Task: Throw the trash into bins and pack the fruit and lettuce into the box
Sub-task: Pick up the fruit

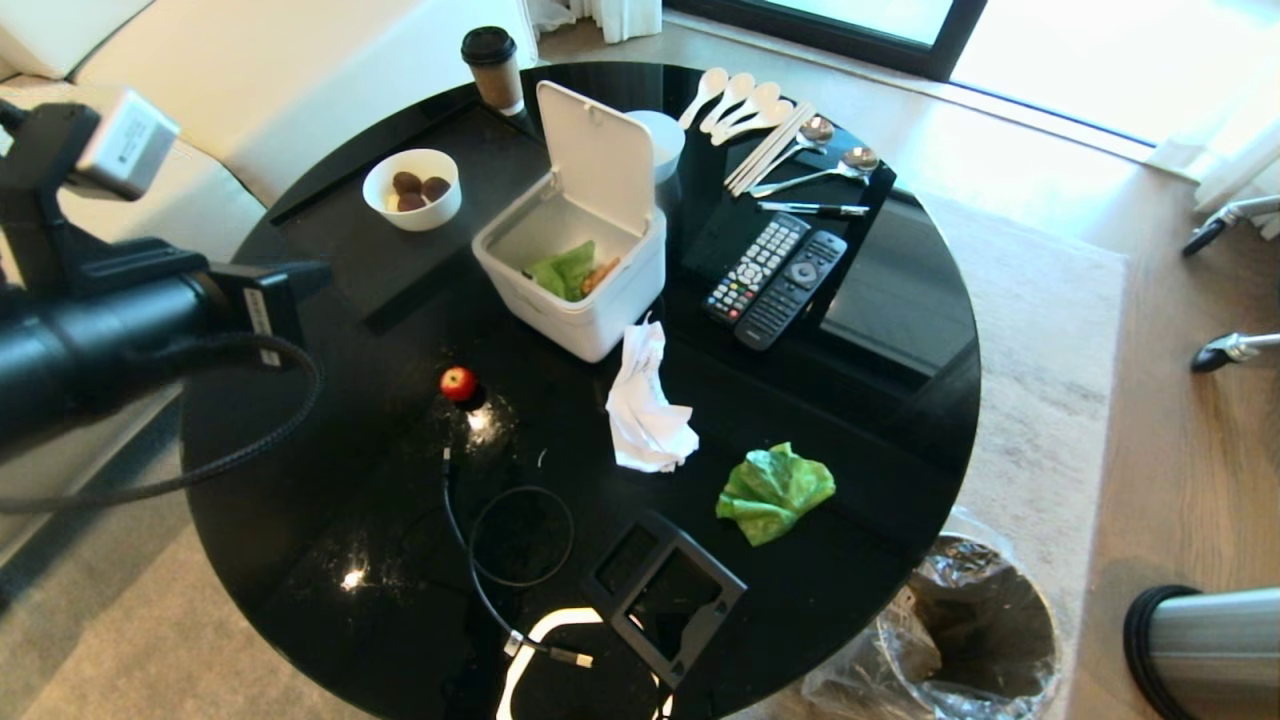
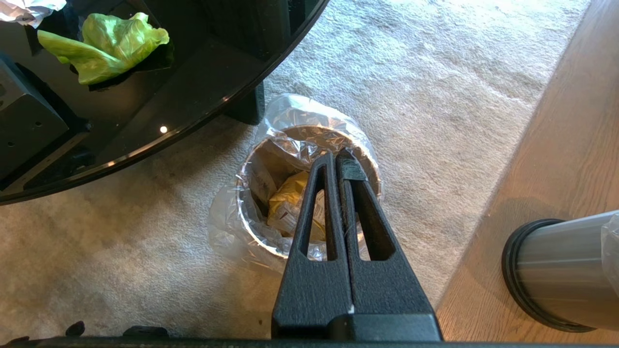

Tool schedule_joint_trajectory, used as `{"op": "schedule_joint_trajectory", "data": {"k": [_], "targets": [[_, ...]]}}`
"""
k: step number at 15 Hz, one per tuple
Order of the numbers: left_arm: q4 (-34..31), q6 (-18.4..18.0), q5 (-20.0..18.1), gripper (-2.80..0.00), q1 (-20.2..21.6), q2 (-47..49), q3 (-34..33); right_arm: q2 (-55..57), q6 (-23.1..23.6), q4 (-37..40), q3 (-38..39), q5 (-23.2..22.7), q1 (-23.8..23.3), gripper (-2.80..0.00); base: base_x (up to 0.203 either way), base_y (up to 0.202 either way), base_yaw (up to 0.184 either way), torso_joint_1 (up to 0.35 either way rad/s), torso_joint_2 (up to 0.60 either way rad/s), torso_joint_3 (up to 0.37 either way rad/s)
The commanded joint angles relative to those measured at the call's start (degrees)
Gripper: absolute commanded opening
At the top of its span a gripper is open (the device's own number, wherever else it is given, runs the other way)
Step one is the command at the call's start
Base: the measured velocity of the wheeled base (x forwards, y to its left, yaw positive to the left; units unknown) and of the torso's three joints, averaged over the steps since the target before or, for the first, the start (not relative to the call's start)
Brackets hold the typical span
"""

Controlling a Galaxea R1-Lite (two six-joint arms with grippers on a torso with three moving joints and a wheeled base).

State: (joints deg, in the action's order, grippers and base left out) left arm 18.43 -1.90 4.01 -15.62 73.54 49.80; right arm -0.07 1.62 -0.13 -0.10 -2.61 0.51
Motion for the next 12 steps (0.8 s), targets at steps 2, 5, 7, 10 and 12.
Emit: {"op": "schedule_joint_trajectory", "data": {"k": [2,5,7,10,12], "targets": [[0.1,0.0,0.0,-2.80,1.7,-0.7,-3.3,0.1,0.0,0.0,0.0,0.0,0.0,-2.80,0.000,0.000,0.000,0.000,0.00,0.000],[0.1,-0.1,-0.1,-2.80,2.7,0.2,-7.3,0.1,0.0,0.0,0.0,0.0,0.0,-2.80,0.000,0.000,0.000,0.000,0.00,0.000],[0.2,-0.1,-0.2,-2.80,3.8,1.8,-9.2,0.1,0.0,0.0,0.0,0.0,0.0,-2.80,0.000,0.000,0.000,0.000,0.00,0.000],[0.3,0.0,-0.5,-2.80,4.5,5.0,-10.0,0.1,0.0,0.0,0.0,0.0,0.0,-2.80,0.000,0.000,0.000,0.000,0.00,0.000],[0.7,0.0,-0.6,-2.80,4.5,8.2,-9.7,0.1,0.0,0.0,0.0,0.0,0.0,-2.80,0.000,0.000,0.000,0.000,0.00,0.000]]}}
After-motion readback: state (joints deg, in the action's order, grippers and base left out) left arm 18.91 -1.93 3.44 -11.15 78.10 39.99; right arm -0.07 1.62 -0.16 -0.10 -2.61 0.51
